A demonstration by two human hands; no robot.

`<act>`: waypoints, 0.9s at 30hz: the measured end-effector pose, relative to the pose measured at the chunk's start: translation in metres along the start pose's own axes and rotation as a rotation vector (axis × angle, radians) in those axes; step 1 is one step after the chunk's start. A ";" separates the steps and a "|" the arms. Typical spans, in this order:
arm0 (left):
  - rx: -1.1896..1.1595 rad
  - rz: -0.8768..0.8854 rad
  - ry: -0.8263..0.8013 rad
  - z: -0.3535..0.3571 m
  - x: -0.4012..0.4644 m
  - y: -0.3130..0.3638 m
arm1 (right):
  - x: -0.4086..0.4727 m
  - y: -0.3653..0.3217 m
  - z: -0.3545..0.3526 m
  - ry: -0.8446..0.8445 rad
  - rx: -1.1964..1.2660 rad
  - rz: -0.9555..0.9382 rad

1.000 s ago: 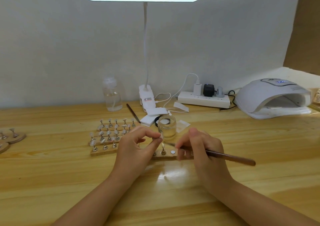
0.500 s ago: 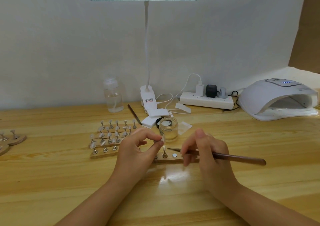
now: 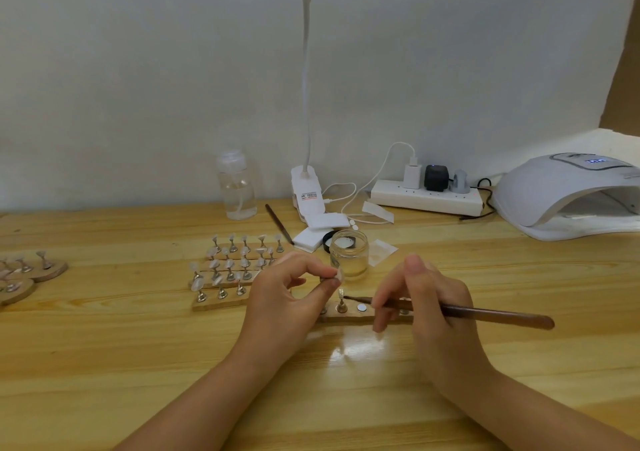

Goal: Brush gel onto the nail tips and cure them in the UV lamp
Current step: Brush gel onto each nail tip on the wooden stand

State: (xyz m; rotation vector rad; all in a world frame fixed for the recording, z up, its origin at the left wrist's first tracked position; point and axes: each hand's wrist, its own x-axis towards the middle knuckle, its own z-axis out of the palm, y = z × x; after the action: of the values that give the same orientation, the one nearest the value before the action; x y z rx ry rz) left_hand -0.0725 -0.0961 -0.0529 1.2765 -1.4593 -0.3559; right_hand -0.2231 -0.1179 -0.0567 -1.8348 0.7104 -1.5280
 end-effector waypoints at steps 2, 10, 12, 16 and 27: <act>0.003 -0.004 -0.001 0.000 0.000 -0.001 | 0.001 0.000 -0.001 -0.019 -0.043 -0.042; -0.003 -0.004 -0.002 0.000 0.001 0.000 | 0.002 0.003 -0.001 -0.028 -0.004 -0.027; -0.005 -0.004 -0.002 0.000 0.001 -0.001 | 0.002 0.003 0.000 -0.039 0.050 0.020; -0.009 -0.001 0.003 0.000 0.000 -0.001 | 0.002 0.002 -0.001 -0.026 0.062 -0.002; -0.002 0.004 0.005 0.000 0.001 -0.002 | 0.002 0.001 0.000 -0.037 0.099 0.066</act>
State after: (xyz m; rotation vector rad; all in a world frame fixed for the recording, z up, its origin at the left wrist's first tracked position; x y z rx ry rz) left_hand -0.0717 -0.0975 -0.0539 1.2715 -1.4566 -0.3508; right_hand -0.2230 -0.1197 -0.0562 -1.7445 0.6597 -1.4575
